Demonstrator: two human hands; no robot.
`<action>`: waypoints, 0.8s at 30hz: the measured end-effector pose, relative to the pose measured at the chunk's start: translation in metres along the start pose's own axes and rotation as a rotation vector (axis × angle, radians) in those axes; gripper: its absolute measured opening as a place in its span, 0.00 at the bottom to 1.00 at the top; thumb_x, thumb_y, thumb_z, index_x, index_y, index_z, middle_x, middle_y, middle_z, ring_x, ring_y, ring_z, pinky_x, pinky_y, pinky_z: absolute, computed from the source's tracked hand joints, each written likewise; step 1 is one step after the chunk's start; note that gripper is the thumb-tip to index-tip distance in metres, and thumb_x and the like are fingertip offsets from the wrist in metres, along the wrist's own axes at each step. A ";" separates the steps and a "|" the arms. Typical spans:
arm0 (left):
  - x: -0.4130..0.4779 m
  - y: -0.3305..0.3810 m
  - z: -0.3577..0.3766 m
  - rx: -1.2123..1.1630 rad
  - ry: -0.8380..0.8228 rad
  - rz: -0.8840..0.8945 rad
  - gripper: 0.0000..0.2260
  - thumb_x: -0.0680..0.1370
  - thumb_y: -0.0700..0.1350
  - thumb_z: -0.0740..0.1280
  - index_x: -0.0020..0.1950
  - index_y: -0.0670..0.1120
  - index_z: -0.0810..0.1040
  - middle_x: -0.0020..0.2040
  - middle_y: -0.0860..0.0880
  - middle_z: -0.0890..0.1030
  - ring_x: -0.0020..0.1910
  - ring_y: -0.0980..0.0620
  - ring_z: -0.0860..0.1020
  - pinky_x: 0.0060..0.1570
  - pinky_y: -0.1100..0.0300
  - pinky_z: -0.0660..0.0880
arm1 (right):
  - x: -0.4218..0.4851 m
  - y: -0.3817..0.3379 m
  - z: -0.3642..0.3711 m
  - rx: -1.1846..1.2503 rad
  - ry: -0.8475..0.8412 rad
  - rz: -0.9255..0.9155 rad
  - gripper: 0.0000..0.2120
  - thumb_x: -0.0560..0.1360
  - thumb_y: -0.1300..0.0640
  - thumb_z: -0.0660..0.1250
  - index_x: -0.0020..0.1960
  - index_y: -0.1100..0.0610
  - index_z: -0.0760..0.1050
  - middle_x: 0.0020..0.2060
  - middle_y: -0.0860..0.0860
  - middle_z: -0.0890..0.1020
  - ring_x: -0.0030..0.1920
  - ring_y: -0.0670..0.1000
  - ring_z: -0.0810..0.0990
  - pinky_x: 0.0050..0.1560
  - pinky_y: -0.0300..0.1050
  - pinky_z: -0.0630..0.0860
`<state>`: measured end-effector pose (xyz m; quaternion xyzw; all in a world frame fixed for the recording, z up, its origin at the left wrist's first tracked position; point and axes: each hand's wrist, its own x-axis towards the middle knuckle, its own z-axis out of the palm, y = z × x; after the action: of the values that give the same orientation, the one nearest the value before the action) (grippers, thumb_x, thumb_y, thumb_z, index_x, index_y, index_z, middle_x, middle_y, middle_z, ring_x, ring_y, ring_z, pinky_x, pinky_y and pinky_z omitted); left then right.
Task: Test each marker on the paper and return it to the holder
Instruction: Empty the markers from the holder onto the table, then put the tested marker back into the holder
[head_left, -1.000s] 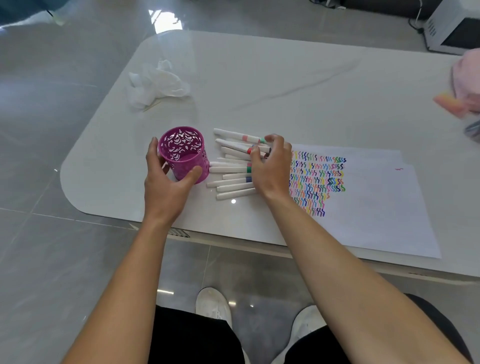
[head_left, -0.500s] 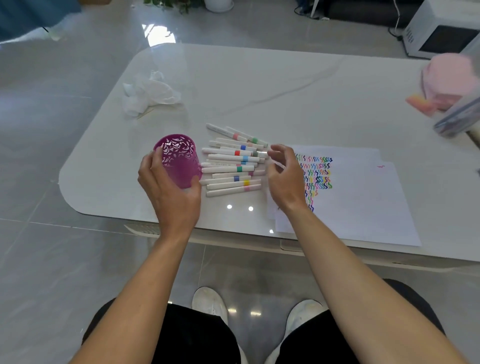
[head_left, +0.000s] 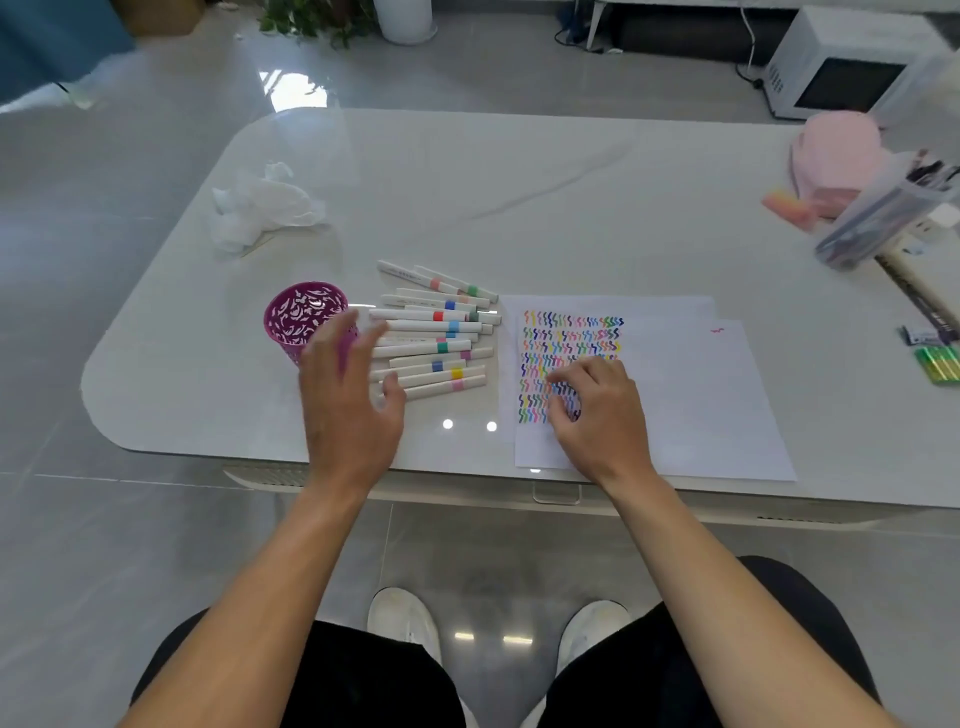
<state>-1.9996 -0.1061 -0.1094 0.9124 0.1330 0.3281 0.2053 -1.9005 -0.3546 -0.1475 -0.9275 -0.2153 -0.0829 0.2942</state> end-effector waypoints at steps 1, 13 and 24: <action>-0.003 0.004 0.005 -0.019 -0.051 0.052 0.20 0.75 0.37 0.72 0.66 0.46 0.78 0.67 0.46 0.73 0.66 0.46 0.72 0.62 0.48 0.75 | -0.002 0.002 0.001 -0.025 -0.001 0.004 0.07 0.75 0.58 0.72 0.53 0.54 0.83 0.50 0.50 0.82 0.54 0.54 0.76 0.53 0.46 0.71; -0.016 0.025 0.036 0.056 -0.346 0.022 0.12 0.77 0.41 0.70 0.60 0.46 0.82 0.55 0.49 0.79 0.56 0.48 0.75 0.53 0.51 0.77 | -0.009 0.008 -0.008 0.099 -0.167 -0.101 0.14 0.78 0.57 0.71 0.64 0.54 0.80 0.64 0.50 0.80 0.66 0.51 0.73 0.69 0.44 0.69; -0.012 0.035 0.044 0.095 -0.363 -0.014 0.05 0.78 0.43 0.70 0.54 0.46 0.80 0.53 0.50 0.79 0.55 0.48 0.75 0.48 0.51 0.75 | -0.015 0.019 -0.017 -0.083 -0.148 0.058 0.19 0.75 0.46 0.71 0.63 0.52 0.80 0.64 0.49 0.79 0.65 0.54 0.73 0.59 0.49 0.70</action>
<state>-1.9759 -0.1546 -0.1306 0.9643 0.1157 0.1499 0.1850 -1.9063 -0.3839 -0.1476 -0.9484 -0.2058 -0.0142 0.2409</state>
